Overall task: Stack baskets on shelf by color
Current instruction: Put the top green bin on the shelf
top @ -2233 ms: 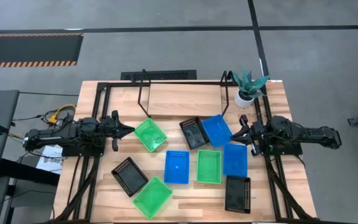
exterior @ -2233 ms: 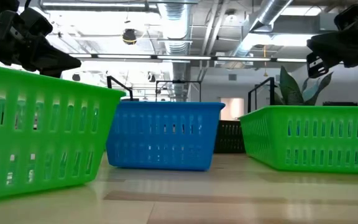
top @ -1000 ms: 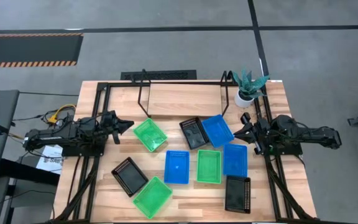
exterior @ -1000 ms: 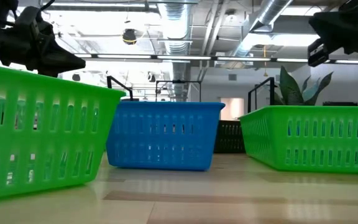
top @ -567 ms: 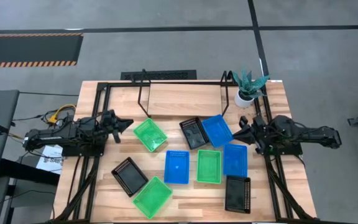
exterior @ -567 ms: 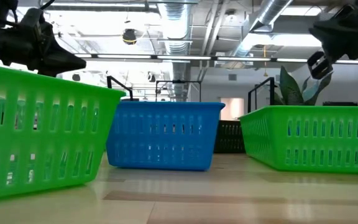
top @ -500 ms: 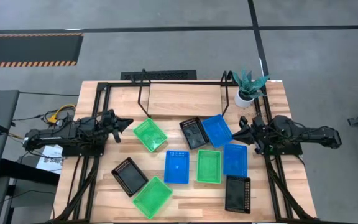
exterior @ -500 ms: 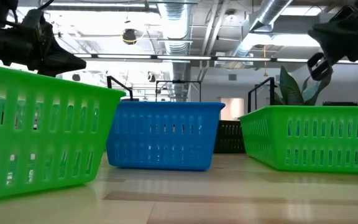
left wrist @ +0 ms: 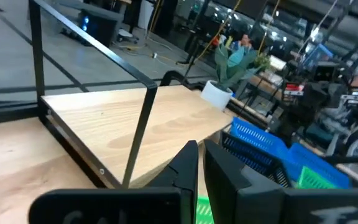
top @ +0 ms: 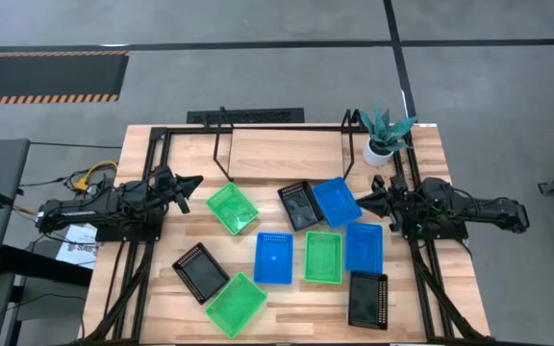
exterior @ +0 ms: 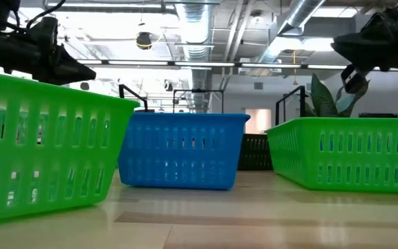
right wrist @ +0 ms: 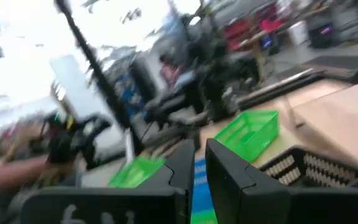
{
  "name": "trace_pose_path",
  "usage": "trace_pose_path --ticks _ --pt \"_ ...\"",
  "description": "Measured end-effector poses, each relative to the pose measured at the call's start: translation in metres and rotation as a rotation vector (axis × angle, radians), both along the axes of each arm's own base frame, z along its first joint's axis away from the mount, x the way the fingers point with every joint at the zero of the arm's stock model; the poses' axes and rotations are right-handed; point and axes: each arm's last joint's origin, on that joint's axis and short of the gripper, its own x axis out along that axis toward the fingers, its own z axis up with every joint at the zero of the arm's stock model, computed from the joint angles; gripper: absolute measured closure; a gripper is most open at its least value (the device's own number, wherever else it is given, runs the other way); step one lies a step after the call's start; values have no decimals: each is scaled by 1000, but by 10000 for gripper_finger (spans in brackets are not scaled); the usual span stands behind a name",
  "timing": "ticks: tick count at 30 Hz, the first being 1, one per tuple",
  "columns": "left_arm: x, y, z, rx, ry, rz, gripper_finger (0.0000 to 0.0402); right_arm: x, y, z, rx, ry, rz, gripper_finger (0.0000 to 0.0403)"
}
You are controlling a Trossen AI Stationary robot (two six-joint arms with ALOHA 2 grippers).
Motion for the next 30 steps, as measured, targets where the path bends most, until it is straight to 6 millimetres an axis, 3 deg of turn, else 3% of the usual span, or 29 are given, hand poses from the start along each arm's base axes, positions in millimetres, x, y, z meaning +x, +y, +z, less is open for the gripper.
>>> trace_pose_path --ticks 5,11,14,17,22,25,30 --pt "1 -1 18 -45 -224 -57 372 -9 -3 33 125 -171 -94 327" --pt "-11 -8 59 -73 -681 -288 293 -30 -4 98 148 -356 -195 267" --pt "-16 -8 75 -104 -745 -304 256 -39 -3 136 81 -475 -217 226" --pt "-15 -8 93 -151 -760 -318 234 -40 -3 168 3 -488 -251 190" --pt "9 -5 122 -264 -623 -245 224 -29 -4 202 -74 -331 -292 158" --pt "33 -4 132 -336 -367 -216 223 -20 -7 211 -107 -140 -314 157" --pt "71 -4 143 -510 80 -170 223 -12 -13 208 -78 286 -408 157"
